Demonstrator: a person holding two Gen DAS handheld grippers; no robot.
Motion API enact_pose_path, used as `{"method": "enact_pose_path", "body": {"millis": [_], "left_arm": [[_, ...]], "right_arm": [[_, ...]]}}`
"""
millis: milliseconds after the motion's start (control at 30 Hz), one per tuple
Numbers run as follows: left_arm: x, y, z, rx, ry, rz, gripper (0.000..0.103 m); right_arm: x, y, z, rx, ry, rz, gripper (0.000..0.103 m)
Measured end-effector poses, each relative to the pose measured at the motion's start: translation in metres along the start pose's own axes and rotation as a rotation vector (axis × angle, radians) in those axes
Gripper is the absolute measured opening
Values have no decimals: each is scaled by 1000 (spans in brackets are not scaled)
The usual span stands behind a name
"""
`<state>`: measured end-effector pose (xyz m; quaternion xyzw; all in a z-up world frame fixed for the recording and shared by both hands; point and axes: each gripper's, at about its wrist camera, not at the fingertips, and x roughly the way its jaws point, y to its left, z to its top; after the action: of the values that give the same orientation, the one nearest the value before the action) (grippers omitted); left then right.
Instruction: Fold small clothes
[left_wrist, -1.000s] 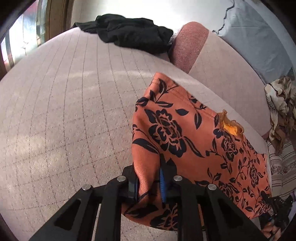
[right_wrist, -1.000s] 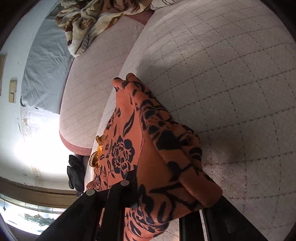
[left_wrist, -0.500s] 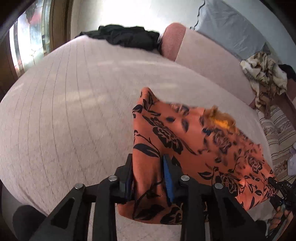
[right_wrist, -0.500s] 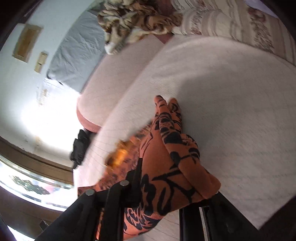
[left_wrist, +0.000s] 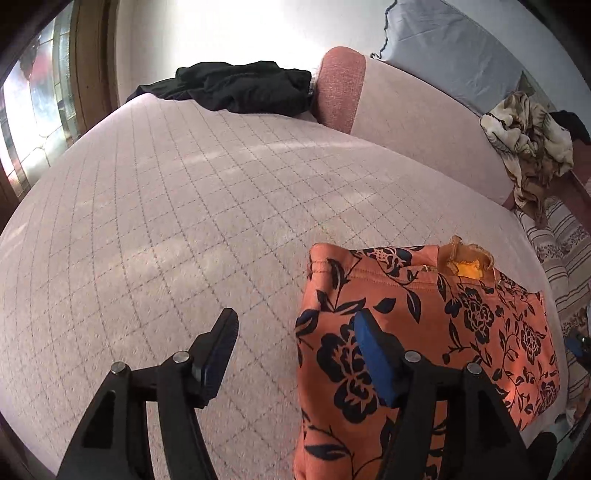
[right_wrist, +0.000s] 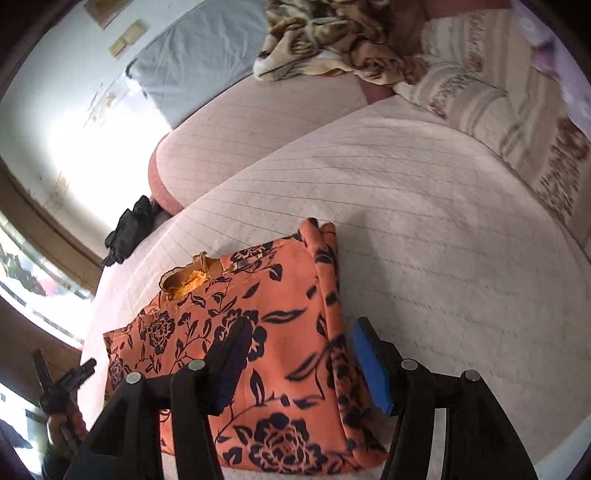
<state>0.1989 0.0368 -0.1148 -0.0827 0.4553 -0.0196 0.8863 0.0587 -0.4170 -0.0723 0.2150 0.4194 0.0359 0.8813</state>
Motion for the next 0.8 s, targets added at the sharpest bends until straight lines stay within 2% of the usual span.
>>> {"method": "enact_pose_path", "body": {"millis": [167,367,400,433,467,500,533,600,700,800], "left_arm": [[26,-21,15,68,22,-7,66],[38,-28,14,93,23,21,66],[37,-30,14,101,21,22,56],[40,-31,15,112,29,26,17],[45,-33,17,117,61,43,5],[46,-32,19,108,63,38,5],[42,-31,20,102,43,30,5],[26,-36,24,124,-15,32,5],[-4,-43,35,138,-118,15,5],[-6,-48,47,156,-161,35,5]], "right_arm": [[46,17,31,-101,44,-31,61],[88,23,43,-194,88,-117,61],[94,25,43,-209,99,-124,61],[99,25,43,-225,112,-128,55],[105,26,42,-238,130,-132,45],[108,27,42,-249,144,-152,20],[108,29,43,-257,141,-169,9],[98,33,45,-260,123,-162,7],[68,47,54,-300,21,-180,6],[48,52,69,-294,-68,-202,6]]}}
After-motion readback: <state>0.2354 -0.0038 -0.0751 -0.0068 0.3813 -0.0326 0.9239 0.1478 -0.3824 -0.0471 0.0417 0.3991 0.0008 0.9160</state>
